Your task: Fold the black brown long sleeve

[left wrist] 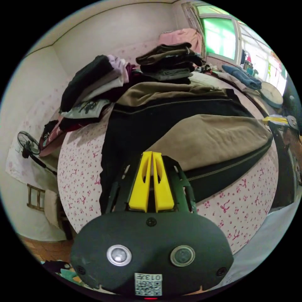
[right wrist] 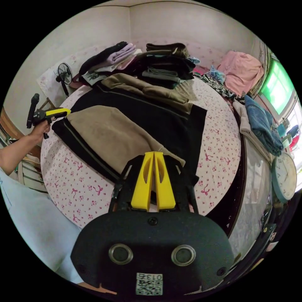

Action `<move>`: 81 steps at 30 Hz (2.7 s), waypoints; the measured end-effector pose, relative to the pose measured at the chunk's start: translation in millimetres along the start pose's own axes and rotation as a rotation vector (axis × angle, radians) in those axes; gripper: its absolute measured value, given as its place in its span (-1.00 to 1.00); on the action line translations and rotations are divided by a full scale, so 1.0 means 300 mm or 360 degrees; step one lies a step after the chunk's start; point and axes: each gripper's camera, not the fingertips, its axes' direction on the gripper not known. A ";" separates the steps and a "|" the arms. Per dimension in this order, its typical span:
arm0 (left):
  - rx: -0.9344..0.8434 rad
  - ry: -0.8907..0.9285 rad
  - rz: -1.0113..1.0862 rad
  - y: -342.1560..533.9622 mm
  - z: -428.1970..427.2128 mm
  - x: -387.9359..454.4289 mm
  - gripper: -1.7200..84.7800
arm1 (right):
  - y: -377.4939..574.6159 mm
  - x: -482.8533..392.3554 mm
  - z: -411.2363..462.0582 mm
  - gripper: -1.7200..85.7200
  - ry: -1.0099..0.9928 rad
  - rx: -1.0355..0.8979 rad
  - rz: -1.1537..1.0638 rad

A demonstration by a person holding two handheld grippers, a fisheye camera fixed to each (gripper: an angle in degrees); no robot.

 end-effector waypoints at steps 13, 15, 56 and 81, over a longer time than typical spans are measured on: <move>0.0004 0.0058 -0.0038 -0.234 0.119 -0.171 -0.97 | -0.280 0.168 0.031 -0.96 0.0018 -0.0021 -0.0028; -0.0031 0.0107 0.0035 -0.337 0.172 -0.181 -0.97 | -0.378 0.191 0.055 -0.96 -0.0008 0.0002 -0.0074; -0.0117 0.0724 0.0388 -1.196 0.705 -0.391 -0.97 | -1.140 0.440 0.350 -0.96 -0.0289 -0.0305 -0.0724; -0.0289 0.0326 0.0229 -1.124 0.621 -0.699 -0.71 | -1.029 0.624 0.337 -0.75 -0.0137 -0.0373 -0.0541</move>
